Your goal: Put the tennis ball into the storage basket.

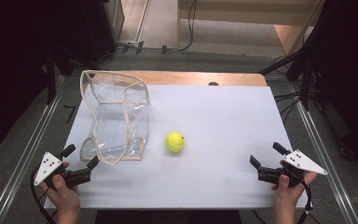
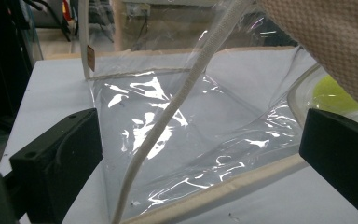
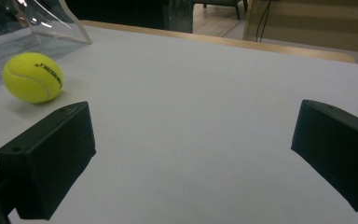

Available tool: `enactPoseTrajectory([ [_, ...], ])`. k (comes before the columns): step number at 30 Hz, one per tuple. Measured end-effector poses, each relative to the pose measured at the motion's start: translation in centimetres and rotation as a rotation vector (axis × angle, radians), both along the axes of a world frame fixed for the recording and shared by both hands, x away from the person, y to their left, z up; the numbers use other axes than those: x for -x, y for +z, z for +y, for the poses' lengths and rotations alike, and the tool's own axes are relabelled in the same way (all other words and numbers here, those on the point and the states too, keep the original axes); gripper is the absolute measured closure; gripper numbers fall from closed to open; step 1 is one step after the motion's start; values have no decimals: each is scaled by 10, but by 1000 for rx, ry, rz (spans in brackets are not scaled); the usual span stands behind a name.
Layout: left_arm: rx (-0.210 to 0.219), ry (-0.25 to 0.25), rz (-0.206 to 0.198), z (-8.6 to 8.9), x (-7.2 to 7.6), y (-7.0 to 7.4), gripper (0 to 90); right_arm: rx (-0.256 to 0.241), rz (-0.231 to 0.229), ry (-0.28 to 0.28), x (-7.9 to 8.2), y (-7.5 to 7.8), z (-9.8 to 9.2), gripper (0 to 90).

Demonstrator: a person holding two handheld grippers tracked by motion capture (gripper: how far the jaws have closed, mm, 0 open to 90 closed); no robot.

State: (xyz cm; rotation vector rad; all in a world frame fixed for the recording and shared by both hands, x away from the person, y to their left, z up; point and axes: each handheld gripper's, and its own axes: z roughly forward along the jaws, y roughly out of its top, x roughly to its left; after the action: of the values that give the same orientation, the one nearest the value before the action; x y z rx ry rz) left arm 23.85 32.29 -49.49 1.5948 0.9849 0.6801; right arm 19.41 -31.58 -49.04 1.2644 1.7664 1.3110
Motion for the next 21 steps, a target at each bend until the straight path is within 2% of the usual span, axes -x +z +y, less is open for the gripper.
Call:
enactPoseTrajectory([
  [3, -1, -3, -1, 0, 0, 0, 0, 2, 10, 9, -1, 3, 6, 0],
  [5, 0, -2, -1, 0, 0, 0, 0, 2, 4, 35, -2, 5, 8, 0],
  [10, 0, -1, 0, 0, 0, 0, 0, -34, 3, 97, -5, 10, 12, 0],
  [14, 1, -2, 0, 0, 0, 0, 0, -8, 13, 94, -9, 13, 18, 0],
  [21, 6, -1, 0, 1, 0, 0, 0, -28, 9, 126, -17, 15, 26, 0],
])
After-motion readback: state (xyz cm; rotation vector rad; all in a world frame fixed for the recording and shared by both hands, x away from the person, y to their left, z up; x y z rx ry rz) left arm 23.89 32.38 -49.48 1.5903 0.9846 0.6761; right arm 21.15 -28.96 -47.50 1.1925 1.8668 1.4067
